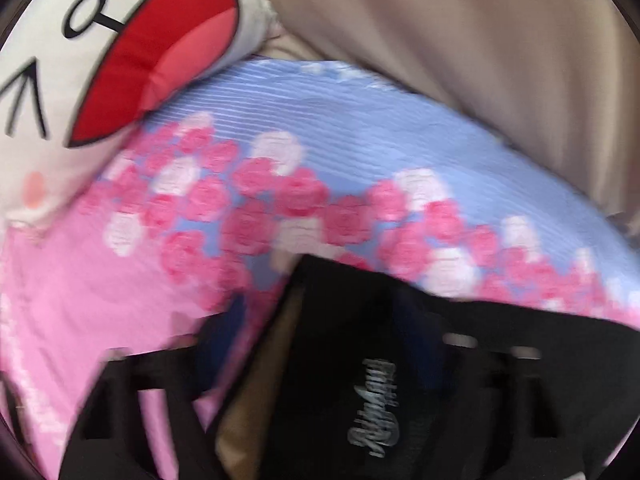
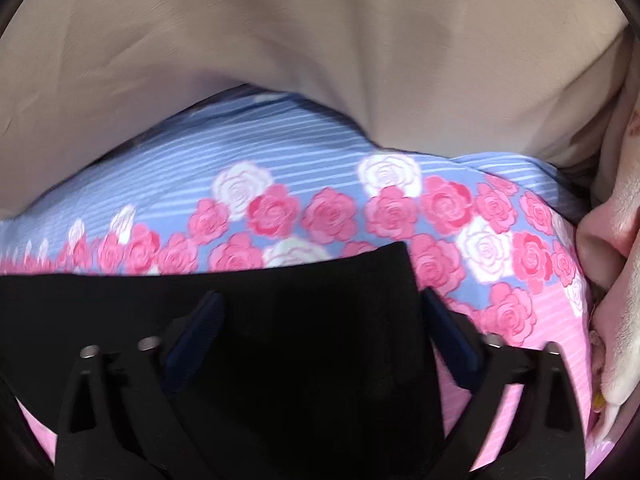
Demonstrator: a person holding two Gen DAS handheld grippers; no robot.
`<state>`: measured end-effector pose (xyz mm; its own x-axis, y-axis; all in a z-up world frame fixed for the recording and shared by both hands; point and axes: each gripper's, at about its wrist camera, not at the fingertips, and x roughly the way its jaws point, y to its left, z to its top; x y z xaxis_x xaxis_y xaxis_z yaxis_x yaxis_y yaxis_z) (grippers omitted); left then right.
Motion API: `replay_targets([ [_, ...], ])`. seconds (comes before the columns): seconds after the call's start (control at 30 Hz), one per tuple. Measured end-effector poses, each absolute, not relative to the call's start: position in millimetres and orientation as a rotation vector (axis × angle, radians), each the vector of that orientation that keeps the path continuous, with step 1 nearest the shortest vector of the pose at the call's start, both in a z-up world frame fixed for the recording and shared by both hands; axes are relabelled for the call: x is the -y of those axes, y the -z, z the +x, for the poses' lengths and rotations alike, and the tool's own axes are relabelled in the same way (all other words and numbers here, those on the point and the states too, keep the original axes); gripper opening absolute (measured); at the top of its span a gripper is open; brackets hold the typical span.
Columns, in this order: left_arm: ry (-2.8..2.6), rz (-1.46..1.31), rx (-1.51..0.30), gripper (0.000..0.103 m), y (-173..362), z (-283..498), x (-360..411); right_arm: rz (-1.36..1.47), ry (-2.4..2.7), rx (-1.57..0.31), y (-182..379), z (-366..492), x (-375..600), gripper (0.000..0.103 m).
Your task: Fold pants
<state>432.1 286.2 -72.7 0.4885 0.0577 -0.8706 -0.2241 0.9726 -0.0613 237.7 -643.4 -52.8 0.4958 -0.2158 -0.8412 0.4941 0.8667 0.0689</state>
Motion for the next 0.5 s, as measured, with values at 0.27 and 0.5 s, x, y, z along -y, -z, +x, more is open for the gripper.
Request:
replay_targets([
  [0.27,-0.104,-0.185,-0.907,0.021,9.1,384.7,-271.1,0.311,0.381,-0.835,-6.5,206.5,602.8,0.013],
  [0.5,0.053,-0.210,-0.759,0.021,-68.6,266.2,-269.0,0.255,0.307,-0.641,-87.1,114.8,555.9,0.013],
])
